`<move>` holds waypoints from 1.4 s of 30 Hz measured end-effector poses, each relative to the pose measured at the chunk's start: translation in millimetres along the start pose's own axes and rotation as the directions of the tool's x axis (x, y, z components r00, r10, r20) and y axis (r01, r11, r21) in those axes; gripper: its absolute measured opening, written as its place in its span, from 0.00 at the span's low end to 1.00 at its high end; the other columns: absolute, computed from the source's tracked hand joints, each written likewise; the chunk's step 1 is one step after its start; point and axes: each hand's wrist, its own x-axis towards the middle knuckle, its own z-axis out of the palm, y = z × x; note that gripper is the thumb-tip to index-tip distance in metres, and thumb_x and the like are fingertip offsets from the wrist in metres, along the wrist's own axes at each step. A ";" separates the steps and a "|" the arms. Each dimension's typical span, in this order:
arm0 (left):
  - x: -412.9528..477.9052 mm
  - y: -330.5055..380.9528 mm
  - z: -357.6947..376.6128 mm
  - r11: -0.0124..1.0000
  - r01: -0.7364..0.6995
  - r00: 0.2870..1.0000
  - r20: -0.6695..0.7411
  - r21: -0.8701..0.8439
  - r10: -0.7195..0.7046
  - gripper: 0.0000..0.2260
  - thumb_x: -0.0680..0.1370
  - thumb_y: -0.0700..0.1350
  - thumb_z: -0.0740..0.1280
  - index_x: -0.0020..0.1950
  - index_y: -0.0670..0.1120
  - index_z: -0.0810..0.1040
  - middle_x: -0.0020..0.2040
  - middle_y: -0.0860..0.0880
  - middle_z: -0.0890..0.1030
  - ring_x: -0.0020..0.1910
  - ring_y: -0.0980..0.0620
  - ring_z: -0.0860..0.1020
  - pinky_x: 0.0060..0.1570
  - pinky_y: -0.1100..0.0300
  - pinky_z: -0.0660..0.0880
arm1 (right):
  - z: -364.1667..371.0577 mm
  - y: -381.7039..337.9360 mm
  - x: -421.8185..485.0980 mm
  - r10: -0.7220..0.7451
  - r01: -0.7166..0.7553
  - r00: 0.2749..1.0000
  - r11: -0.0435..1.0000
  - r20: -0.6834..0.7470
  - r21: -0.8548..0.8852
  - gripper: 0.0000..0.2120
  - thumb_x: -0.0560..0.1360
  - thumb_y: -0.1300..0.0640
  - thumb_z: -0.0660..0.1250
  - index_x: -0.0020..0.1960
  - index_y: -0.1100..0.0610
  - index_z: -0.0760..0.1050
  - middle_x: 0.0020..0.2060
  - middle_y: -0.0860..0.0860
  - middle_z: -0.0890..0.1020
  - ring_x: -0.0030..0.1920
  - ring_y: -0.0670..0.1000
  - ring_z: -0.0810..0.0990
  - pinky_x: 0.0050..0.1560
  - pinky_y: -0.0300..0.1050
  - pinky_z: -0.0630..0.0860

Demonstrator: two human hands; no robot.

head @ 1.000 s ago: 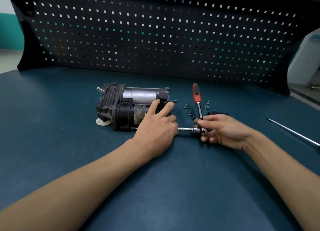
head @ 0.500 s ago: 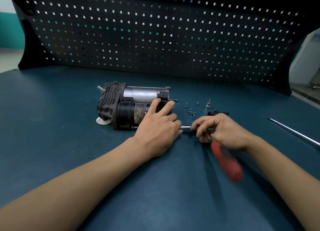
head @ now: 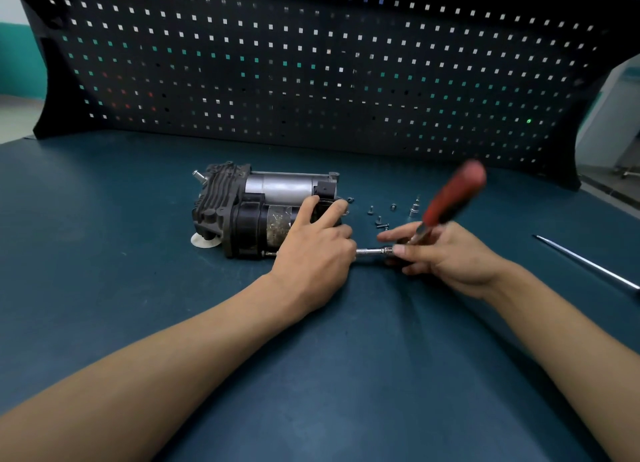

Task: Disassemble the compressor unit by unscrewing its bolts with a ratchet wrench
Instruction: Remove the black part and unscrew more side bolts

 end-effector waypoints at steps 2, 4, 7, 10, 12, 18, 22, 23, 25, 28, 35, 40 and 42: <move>0.1 0.0 0.0 1.000 0.005 1.000 -0.005 0.002 -0.005 0.11 0.80 0.48 0.60 0.46 0.50 0.82 0.46 0.56 0.81 0.72 0.46 0.62 0.70 0.43 0.50 | 3.4 -3.0 4.1 0.090 -0.086 0.995 0.992 -0.041 0.090 0.13 0.70 0.57 0.73 0.53 0.59 0.82 0.51 0.54 0.86 0.40 0.54 0.86 0.32 0.37 0.78; -0.2 0.3 -0.1 1.000 0.007 1.000 -0.008 0.005 -0.007 0.11 0.80 0.47 0.61 0.46 0.50 0.82 0.46 0.56 0.81 0.72 0.46 0.62 0.69 0.43 0.50 | 6.8 -5.7 7.1 0.158 -0.145 0.984 0.980 -0.083 0.139 0.09 0.75 0.55 0.71 0.53 0.59 0.80 0.49 0.54 0.87 0.35 0.54 0.85 0.26 0.36 0.75; -0.3 0.1 -1.0 1.000 0.010 1.000 -0.008 -0.006 -0.010 0.10 0.80 0.47 0.61 0.46 0.50 0.82 0.46 0.56 0.81 0.72 0.46 0.63 0.70 0.43 0.50 | 9.0 -5.0 10.9 0.241 -0.222 0.963 0.963 -0.121 0.152 0.09 0.80 0.53 0.67 0.52 0.59 0.79 0.42 0.54 0.86 0.29 0.53 0.83 0.22 0.36 0.72; -0.7 0.7 -1.9 1.000 0.015 1.000 -0.018 -0.011 -0.016 0.10 0.80 0.47 0.61 0.46 0.50 0.82 0.47 0.56 0.81 0.73 0.46 0.63 0.70 0.43 0.51 | 8.9 -5.2 12.3 0.285 -0.267 0.948 0.954 -0.141 0.133 0.11 0.80 0.52 0.67 0.48 0.61 0.78 0.37 0.55 0.82 0.26 0.51 0.82 0.21 0.36 0.71; -0.9 0.4 -1.9 1.000 0.015 1.000 -0.018 -0.017 -0.016 0.10 0.80 0.47 0.61 0.46 0.50 0.82 0.47 0.56 0.81 0.73 0.47 0.63 0.71 0.43 0.52 | 8.1 -5.1 12.4 0.291 -0.273 0.947 0.953 -0.137 0.134 0.11 0.80 0.53 0.67 0.47 0.62 0.78 0.36 0.56 0.81 0.27 0.51 0.82 0.21 0.36 0.72; -2.7 -0.1 -2.5 1.000 0.003 0.999 -0.042 -0.014 -0.004 0.08 0.79 0.48 0.64 0.45 0.49 0.82 0.46 0.55 0.81 0.71 0.46 0.65 0.71 0.42 0.54 | 5.5 -6.8 6.3 0.225 -0.209 0.972 0.960 -0.068 0.186 0.10 0.75 0.57 0.70 0.52 0.62 0.79 0.44 0.56 0.86 0.33 0.55 0.85 0.25 0.37 0.76; -3.3 -0.4 -2.7 1.000 -0.010 0.999 -0.049 0.014 0.010 0.08 0.78 0.48 0.66 0.43 0.49 0.82 0.44 0.55 0.81 0.70 0.44 0.67 0.70 0.41 0.57 | -1.5 -6.3 1.9 0.151 -0.146 0.988 0.973 -0.014 0.177 0.15 0.67 0.58 0.73 0.53 0.59 0.81 0.47 0.54 0.86 0.37 0.55 0.85 0.31 0.38 0.79; -3.1 -0.7 -2.7 1.000 -0.012 0.999 -0.051 0.023 0.013 0.08 0.77 0.48 0.66 0.42 0.49 0.82 0.43 0.55 0.81 0.69 0.44 0.68 0.70 0.41 0.58 | -2.9 -4.9 1.8 0.121 -0.119 0.993 0.981 -0.002 0.156 0.14 0.66 0.60 0.73 0.52 0.58 0.81 0.47 0.53 0.86 0.38 0.53 0.85 0.33 0.40 0.80; -2.8 -0.9 -2.5 0.999 -0.014 0.999 -0.052 0.035 0.016 0.08 0.78 0.48 0.65 0.42 0.49 0.83 0.43 0.55 0.81 0.69 0.44 0.68 0.69 0.42 0.59 | -2.9 -2.0 0.4 0.068 -0.070 0.997 0.990 0.022 0.122 0.08 0.65 0.64 0.74 0.44 0.57 0.84 0.46 0.51 0.86 0.41 0.48 0.83 0.37 0.42 0.82; -2.2 -1.0 -2.2 0.999 -0.014 0.999 -0.048 0.045 0.016 0.09 0.78 0.48 0.65 0.41 0.50 0.82 0.43 0.55 0.80 0.69 0.45 0.68 0.69 0.42 0.59 | 0.6 1.6 -3.1 -0.008 0.005 0.999 0.997 0.031 0.073 0.17 0.66 0.77 0.71 0.32 0.55 0.83 0.48 0.54 0.86 0.48 0.49 0.84 0.47 0.45 0.82; -2.8 0.0 -2.1 0.994 -0.045 0.999 0.034 0.098 0.042 0.13 0.82 0.48 0.57 0.49 0.50 0.82 0.50 0.53 0.80 0.74 0.41 0.61 0.71 0.38 0.54 | 0.3 3.3 -1.4 -0.011 0.005 0.998 0.994 0.056 0.112 0.22 0.70 0.79 0.67 0.30 0.55 0.82 0.47 0.51 0.87 0.46 0.47 0.84 0.42 0.42 0.82; -2.9 0.4 -4.5 0.994 -0.055 0.996 0.078 0.095 0.048 0.16 0.82 0.46 0.54 0.52 0.49 0.82 0.54 0.51 0.78 0.75 0.40 0.55 0.71 0.36 0.50 | -2.3 5.2 -4.3 -0.071 0.064 0.994 0.994 0.079 0.088 0.24 0.68 0.82 0.65 0.30 0.55 0.83 0.49 0.53 0.87 0.54 0.50 0.84 0.47 0.42 0.81; -2.8 0.7 -5.0 0.995 -0.046 0.996 0.080 0.086 0.039 0.16 0.82 0.46 0.54 0.53 0.49 0.82 0.54 0.52 0.78 0.75 0.41 0.55 0.72 0.37 0.49 | -4.2 5.4 -4.0 -0.082 0.071 0.991 0.992 0.104 0.102 0.26 0.68 0.84 0.64 0.30 0.55 0.83 0.50 0.55 0.87 0.54 0.50 0.84 0.47 0.41 0.80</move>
